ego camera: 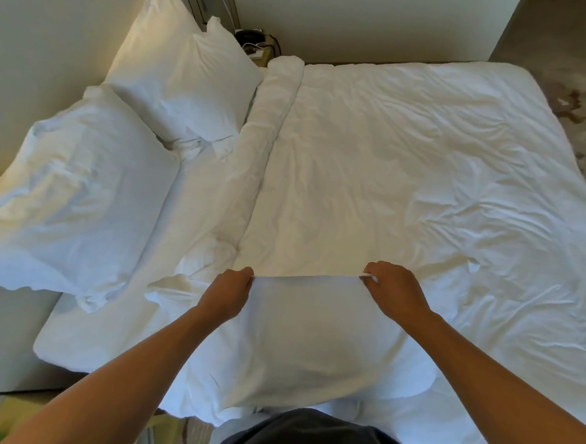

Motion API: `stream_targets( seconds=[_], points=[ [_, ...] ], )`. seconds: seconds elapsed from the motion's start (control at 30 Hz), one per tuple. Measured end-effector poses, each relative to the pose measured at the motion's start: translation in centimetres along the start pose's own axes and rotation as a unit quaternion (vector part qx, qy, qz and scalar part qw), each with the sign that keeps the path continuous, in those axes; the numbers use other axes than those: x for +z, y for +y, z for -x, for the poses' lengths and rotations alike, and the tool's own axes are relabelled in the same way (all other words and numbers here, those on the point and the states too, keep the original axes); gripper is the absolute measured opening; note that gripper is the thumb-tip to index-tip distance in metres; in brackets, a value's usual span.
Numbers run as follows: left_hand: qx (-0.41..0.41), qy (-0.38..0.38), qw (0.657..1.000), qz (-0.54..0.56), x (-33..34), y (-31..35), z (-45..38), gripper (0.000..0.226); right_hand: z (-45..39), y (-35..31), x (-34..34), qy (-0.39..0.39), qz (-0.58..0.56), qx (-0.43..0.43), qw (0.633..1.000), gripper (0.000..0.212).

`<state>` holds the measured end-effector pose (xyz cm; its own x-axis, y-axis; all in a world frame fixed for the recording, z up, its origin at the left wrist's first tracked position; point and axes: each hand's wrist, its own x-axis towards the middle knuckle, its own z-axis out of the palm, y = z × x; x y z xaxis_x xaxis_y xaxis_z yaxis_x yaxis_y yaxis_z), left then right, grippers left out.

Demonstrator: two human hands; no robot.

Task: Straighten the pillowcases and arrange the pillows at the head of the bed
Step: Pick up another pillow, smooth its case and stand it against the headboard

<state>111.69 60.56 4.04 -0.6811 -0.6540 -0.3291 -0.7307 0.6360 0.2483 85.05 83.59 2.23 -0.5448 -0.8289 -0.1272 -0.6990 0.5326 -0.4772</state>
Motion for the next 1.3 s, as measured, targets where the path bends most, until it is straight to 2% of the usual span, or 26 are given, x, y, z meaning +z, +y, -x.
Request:
stream_targets(
  seconds=[0.2, 0.33, 0.47, 0.67, 0.83, 1.0, 1.17, 1.3],
  points=[
    [-0.036, 0.03, 0.998, 0.031, -4.0, 0.3, 1.4, 0.031, -3.5, -1.5, -1.8, 0.03, -0.049, -0.053, 0.997, 0.024],
    [-0.081, 0.073, 0.992, 0.057, -7.8, -0.6, 3.1, 0.032, -6.8, -4.2, -3.4, 0.066, -0.073, -0.119, 0.988, 0.019],
    [-0.12, 0.145, 0.978, 0.085, -12.5, -2.3, 5.8, 0.032, -10.9, -9.8, -5.7, 0.118, -0.11, -0.184, 0.97, 0.014],
    [-0.142, 0.248, 0.956, 0.064, -18.2, -5.4, 9.8, 0.03, -15.1, -19.3, -6.7, 0.143, -0.168, -0.257, 0.941, 0.009],
    [-0.153, 0.296, 0.941, 0.055, -20.0, -10.8, 11.7, 0.029, -16.5, -25.6, -4.4, 0.12, -0.164, -0.271, 0.941, 0.012],
    [-0.168, 0.275, 0.942, 0.096, -17.9, -19.1, 11.3, 0.032, -17.1, -30.3, 2.1, 0.061, -0.114, -0.217, 0.968, 0.015],
    [-0.203, 0.172, 0.949, 0.171, -10.7, -28.4, 8.8, 0.035, -17.4, -32.5, 11.1, -0.023, -0.04, -0.155, 0.987, 0.018],
    [-0.212, 0.135, 0.941, 0.229, -5.2, -33.7, 6.4, 0.032, -17.8, -33.7, 16.6, -0.016, 0.025, -0.119, 0.992, 0.016]
  ],
)
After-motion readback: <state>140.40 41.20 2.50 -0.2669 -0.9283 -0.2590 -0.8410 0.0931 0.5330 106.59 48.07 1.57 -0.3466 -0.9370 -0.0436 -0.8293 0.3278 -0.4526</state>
